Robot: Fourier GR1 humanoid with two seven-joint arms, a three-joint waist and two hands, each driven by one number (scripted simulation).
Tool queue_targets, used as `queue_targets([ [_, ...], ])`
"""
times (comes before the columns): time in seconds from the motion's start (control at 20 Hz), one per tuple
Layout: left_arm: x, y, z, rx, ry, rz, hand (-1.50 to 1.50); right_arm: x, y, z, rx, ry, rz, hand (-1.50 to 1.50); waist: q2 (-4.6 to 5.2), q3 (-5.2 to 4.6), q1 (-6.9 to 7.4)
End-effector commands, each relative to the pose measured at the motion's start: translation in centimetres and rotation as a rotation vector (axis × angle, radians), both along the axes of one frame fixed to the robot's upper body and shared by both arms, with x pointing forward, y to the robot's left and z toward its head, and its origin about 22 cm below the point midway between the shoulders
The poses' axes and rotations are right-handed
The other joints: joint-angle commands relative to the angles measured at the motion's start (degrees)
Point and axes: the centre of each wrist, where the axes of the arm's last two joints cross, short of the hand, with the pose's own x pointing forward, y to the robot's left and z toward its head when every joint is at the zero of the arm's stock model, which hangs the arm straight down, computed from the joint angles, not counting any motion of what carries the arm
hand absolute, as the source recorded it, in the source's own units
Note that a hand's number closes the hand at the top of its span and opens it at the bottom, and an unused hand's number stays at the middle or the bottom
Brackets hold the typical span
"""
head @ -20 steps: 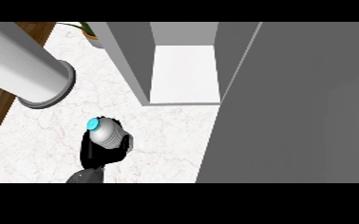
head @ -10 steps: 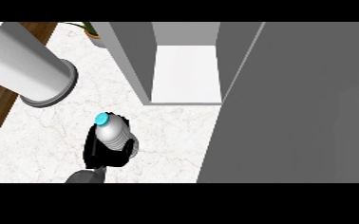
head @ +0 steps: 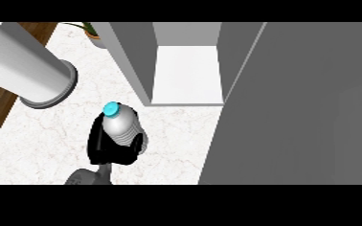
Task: Pick up the bottled water, place it into the cabinet and close the cabinet
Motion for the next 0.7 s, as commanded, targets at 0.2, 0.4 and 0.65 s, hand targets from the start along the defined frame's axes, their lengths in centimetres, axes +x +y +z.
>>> queue_targets([
  [0.2, 1.7, -4.0, 6.0, 0.010, -0.036, -0.005, 1.50, -1.0, -0.7, 0.8, -0.010, -0.071, -0.019, -1.50, 0.05, 0.02, 0.01],
  [0.4, 2.8, -6.0, 6.2, 0.035, -0.006, -0.039, 1.50, -1.5, -0.4, 1.0, 0.000, -0.055, -0.022, -1.50, 0.10, -0.01, -0.18],
  [0.65, 5.4, -6.9, 8.2, 0.052, -0.051, 0.003, 1.50, -0.9, 0.0, 0.9, -0.007, -0.060, -0.041, -1.50, 0.13, -0.03, -0.09],
])
